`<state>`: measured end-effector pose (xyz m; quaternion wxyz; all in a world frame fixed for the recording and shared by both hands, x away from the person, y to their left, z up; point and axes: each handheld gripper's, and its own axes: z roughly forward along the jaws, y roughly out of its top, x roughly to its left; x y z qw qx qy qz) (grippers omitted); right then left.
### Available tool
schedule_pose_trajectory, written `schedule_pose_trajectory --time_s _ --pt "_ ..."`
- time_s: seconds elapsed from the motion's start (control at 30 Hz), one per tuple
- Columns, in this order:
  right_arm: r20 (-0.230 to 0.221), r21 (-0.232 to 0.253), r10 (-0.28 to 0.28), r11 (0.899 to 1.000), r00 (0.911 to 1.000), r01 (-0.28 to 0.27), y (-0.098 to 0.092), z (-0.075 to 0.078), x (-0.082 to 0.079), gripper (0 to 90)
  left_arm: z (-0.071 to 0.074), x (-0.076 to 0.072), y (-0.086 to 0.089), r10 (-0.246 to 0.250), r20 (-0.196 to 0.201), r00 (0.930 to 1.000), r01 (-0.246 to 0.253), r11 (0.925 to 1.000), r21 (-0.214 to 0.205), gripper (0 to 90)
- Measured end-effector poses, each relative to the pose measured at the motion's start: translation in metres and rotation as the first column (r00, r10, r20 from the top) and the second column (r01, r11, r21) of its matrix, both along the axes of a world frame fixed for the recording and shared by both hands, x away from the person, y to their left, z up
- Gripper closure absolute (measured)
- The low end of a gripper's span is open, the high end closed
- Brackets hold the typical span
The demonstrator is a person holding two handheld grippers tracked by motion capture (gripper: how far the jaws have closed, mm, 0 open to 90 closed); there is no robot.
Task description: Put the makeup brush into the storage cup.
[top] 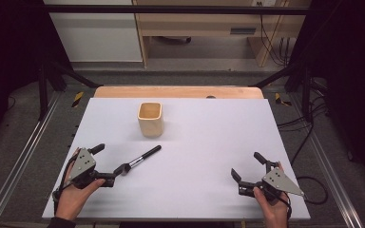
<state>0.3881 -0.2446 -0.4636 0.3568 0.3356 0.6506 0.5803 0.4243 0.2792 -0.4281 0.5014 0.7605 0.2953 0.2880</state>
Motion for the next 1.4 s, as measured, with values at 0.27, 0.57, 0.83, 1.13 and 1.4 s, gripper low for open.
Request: schedule_pose_trajectory --time_s 0.27,0.57,0.83,1.13,1.4 --pt "0.010 -0.001 -0.011 1.000 0.9999 0.011 -0.006 0.001 -0.004 3.7 0.011 0.016 -0.002 0.003 -0.056 0.9984 -0.002 0.9998 0.019 2.0" --pt "0.000 0.002 -0.028 1.000 0.9996 0.028 -0.007 0.000 -0.003 3.5 0.027 0.034 -0.013 -0.034 -0.107 0.9936 0.047 0.9912 0.123 2.4" --pt "0.002 -0.019 -0.059 0.998 0.9982 0.059 -0.006 0.001 -0.004 4.3 0.032 0.043 -0.020 0.009 -0.110 0.9939 0.009 0.9873 0.158 2.8" --pt "0.009 -0.020 -0.081 0.996 0.9967 0.081 -0.006 0.002 -0.005 4.8 0.037 0.055 -0.034 -0.024 -0.195 0.9806 0.058 0.9837 0.170 2.9" --pt "0.013 -0.001 -0.111 0.994 0.9937 0.111 -0.010 0.003 -0.006 4.7 0.028 0.067 -0.046 -0.054 -0.288 0.9562 0.125 0.9640 0.235 3.6"
